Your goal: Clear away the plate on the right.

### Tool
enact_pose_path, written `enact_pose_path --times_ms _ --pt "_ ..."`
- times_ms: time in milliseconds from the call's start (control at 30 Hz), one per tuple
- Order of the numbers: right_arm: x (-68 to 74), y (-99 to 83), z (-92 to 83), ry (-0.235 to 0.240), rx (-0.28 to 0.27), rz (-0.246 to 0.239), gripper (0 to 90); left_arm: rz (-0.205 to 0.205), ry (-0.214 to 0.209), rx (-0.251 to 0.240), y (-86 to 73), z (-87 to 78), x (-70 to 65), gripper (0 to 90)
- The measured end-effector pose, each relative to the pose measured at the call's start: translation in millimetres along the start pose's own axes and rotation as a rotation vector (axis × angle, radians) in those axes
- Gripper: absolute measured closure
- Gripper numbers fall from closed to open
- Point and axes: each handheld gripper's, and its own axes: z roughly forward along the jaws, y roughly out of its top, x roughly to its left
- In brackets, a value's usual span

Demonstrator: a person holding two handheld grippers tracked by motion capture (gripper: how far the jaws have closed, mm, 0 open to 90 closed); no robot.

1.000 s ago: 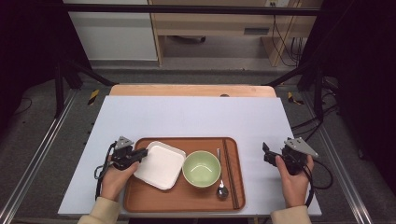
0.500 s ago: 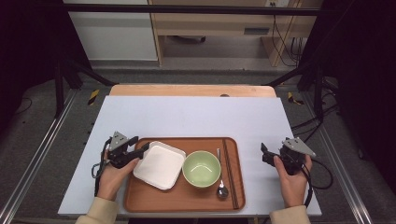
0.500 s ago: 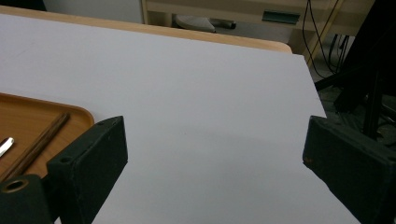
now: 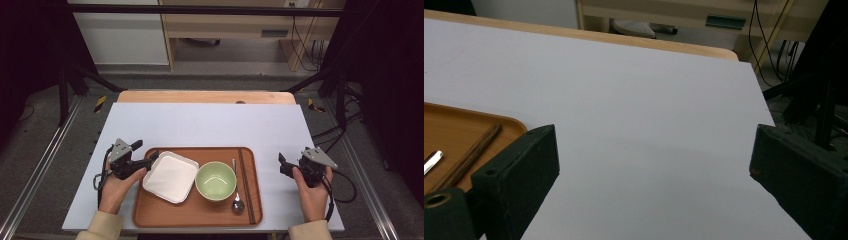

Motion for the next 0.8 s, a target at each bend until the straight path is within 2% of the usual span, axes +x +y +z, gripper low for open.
enact_pose_path --times_ms 200,400,633,800 --pt "0.4 0.5 -1.3 0.009 -0.015 -0.005 5.7 0.008 -0.021 -0.054 6.8 -7.6 1.2 13.0" --pt "1.7 3.0 -3.2 0.030 -0.043 0.005 4.8 0.021 -0.039 -0.084 12.4 -12.5 -0.4 6.7" --pt "5.4 4.8 -4.5 0.048 -0.056 -0.012 4.5 0.022 -0.045 -0.118 16.0 -19.4 2.4 4.1" --pt "8.1 5.8 -4.9 0.054 -0.060 -0.021 4.4 0.043 -0.046 -0.138 17.3 -25.0 3.6 4.0"
